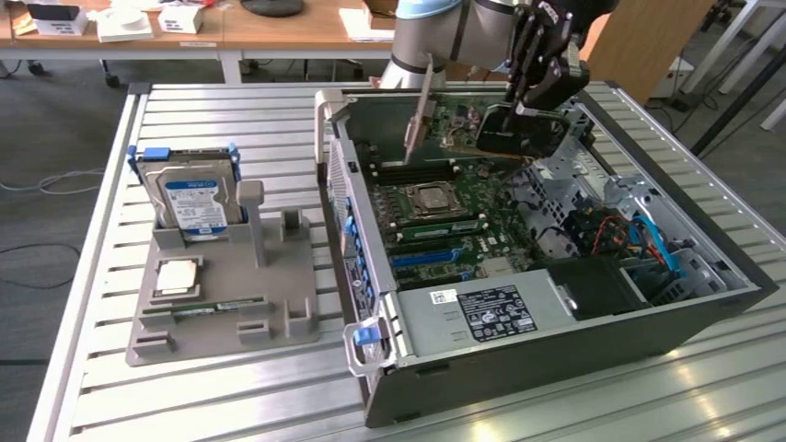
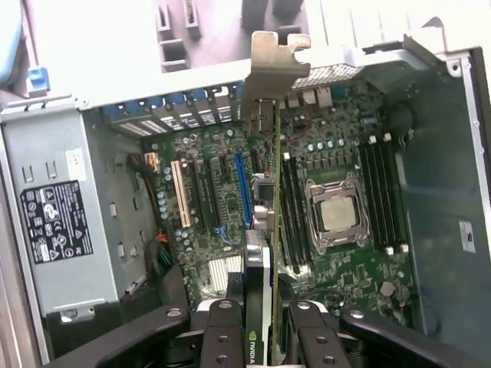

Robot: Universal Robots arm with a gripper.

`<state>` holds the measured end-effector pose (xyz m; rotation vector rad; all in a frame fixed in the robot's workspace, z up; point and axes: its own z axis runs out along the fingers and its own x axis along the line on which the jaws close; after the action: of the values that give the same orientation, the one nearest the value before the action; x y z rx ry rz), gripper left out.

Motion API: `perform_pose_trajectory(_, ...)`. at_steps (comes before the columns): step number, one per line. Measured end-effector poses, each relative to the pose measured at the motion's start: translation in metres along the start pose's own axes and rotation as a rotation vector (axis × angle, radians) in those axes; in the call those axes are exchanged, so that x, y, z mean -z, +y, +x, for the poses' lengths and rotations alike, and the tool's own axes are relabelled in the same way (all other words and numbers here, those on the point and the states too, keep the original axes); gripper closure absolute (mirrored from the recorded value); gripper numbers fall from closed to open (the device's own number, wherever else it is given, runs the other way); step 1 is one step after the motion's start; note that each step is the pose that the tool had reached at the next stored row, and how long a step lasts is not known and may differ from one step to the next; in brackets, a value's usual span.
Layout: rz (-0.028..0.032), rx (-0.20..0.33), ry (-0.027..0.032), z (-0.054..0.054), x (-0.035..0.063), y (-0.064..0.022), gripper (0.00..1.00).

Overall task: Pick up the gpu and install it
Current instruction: 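Insert the gpu into the slot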

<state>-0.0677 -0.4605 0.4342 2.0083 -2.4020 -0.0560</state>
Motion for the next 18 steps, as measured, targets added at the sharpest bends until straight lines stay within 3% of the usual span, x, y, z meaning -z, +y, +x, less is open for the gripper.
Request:
perform_pose_trajectory(8,-0.0021,0.135,0.0047,0.0000,-0.0008,0.0000,0.73)
perform_pose_trajectory(14,-0.0021,0.144,0.0047,0.0000,-0.0009,0.0000,0.73)
perform_pose_trajectory(16,0.0014,0.144,-0.0007,0.0000,-0.0011,-0.0001,0.73)
perform_pose_trajectory(18,0.0122,0.145,-0.0063,0.0001,-0.0016,0.0002,0.73)
